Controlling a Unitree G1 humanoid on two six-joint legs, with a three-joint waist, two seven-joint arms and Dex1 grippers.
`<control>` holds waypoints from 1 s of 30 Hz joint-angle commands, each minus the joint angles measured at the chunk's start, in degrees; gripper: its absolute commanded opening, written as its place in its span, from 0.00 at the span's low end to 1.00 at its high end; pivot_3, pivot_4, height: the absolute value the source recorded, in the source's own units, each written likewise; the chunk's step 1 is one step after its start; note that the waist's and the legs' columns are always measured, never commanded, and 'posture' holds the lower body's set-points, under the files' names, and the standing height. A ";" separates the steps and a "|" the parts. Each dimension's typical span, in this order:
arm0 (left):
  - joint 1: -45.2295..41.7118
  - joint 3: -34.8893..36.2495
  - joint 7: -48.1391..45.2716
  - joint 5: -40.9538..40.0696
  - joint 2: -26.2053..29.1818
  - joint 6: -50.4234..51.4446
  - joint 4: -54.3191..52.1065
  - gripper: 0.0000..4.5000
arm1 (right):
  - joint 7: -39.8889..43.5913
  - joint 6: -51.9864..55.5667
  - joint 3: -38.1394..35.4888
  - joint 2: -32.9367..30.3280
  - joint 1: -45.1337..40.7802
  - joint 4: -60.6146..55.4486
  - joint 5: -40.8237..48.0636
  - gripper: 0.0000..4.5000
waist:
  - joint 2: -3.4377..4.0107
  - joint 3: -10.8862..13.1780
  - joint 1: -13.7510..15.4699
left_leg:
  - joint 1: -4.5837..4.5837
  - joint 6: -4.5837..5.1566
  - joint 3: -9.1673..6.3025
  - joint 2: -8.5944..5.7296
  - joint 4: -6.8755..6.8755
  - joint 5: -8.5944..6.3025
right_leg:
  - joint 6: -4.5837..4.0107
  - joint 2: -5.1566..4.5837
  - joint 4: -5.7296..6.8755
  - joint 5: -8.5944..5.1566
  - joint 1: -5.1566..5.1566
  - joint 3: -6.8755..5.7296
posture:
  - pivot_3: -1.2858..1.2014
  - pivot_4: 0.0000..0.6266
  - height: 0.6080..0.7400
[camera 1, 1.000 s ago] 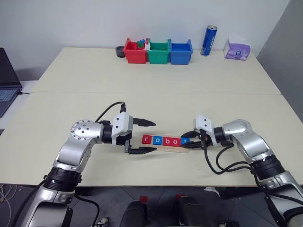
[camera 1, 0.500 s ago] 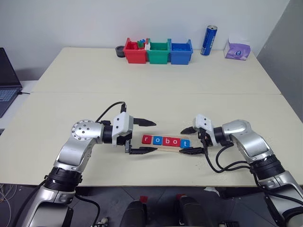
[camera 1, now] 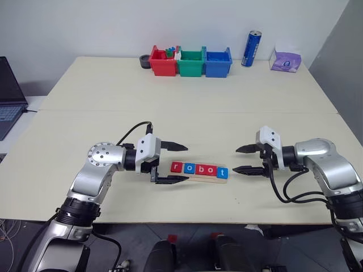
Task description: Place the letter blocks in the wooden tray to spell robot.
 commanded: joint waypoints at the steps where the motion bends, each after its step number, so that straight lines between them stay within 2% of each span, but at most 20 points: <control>1: -1.04 0.11 -0.43 -0.10 0.04 -0.96 -0.36 1.00 | -0.49 0.54 -0.41 -0.59 2.56 -5.89 1.83 0.49 | 0.00 0.00 0.00 | 0.00 0.00 0.00 0.00 0.00 0.00 | 0.00 0.03 0.00 0.00 0.00 0.00 | 0.52 0.24 1.00; 5: -1.12 0.06 -0.54 0.02 0.00 -1.04 -0.30 1.00 | -1.66 -0.54 1.32 0.08 5.86 -8.43 0.67 0.15 | 0.00 0.00 0.05 | 0.00 0.00 0.00 0.00 0.01 0.00 | 0.00 0.03 0.00 0.00 0.00 0.01 | 0.52 0.24 1.00; 7: -1.09 -0.01 -0.50 0.07 -0.04 -1.02 -0.47 1.00 | -2.70 -1.10 2.22 0.62 7.01 -9.22 0.05 0.01 | 0.00 0.00 0.05 | 0.00 0.00 0.01 0.00 0.02 0.00 | 0.00 0.03 0.00 0.00 0.00 0.02 | 0.52 0.24 1.00; 13: -0.80 -0.21 -0.79 -0.19 -0.21 -0.62 -1.29 1.00 | -4.84 -3.40 4.98 0.90 8.38 -9.55 -2.01 0.01 | 0.00 0.00 0.05 | 0.00 0.00 0.01 -0.01 0.04 0.00 | 0.01 0.03 0.00 0.00 0.00 0.02 | 0.52 0.24 1.00; 30: -0.42 0.25 -0.62 -0.10 -0.10 0.02 -1.97 1.00 | -8.60 -8.51 7.37 3.81 5.42 -4.25 -6.63 0.01 | 0.00 0.00 0.08 | -0.01 0.00 0.02 -0.02 0.06 0.00 | 0.00 0.04 0.01 0.00 0.01 0.01 | 0.52 0.24 1.00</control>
